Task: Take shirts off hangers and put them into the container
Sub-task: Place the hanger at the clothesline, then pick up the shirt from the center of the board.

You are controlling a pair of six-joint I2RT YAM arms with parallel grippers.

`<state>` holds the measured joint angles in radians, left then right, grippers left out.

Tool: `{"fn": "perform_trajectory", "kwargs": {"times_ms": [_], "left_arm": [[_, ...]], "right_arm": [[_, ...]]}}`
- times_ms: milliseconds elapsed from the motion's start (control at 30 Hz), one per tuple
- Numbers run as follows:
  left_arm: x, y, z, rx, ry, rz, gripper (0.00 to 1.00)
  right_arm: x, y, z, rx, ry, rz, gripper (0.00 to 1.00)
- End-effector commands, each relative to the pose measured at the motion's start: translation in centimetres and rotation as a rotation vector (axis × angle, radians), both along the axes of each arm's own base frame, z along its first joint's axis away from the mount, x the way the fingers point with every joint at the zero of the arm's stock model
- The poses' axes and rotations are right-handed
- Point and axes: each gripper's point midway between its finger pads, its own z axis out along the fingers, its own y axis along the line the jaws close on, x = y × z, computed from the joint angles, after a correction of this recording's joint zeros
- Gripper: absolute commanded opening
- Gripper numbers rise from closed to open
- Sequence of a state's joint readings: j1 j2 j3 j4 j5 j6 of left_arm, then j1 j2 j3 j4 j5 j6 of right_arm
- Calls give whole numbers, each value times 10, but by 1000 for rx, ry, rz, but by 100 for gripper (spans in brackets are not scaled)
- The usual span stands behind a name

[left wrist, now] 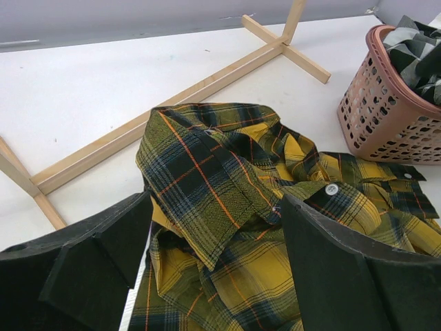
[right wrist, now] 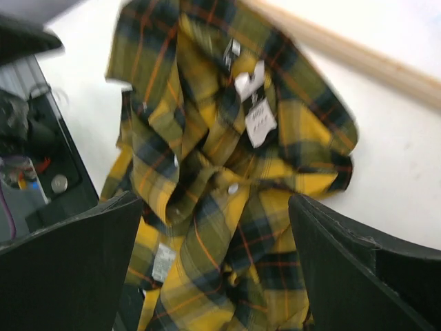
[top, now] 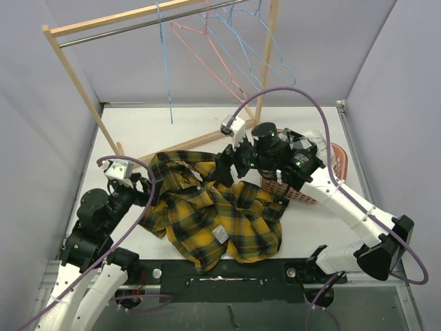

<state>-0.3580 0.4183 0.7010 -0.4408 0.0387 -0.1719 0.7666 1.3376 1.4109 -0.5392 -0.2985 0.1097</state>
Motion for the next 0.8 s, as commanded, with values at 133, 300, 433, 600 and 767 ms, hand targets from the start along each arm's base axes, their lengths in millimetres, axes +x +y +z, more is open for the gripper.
{"fn": "perform_trajectory", "kwargs": {"times_ms": [133, 300, 433, 600, 767], "left_arm": [[1, 4, 23, -15, -71, 20, 74], [1, 7, 23, -11, -75, 33, 74], [2, 7, 22, -8, -73, 36, 74], [2, 8, 21, -6, -71, 38, 74], [4, 7, 19, -4, -65, 37, 74]], "right_arm": [[-26, 11, -81, -14, 116, 29, 93], [-24, 23, -127, -39, 194, 15, 95], [-21, 40, -149, -20, 220, 30, 96], [-17, 58, -182, -55, 245, 28, 96], [-17, 72, -204, -94, 234, -1, 96]]}}
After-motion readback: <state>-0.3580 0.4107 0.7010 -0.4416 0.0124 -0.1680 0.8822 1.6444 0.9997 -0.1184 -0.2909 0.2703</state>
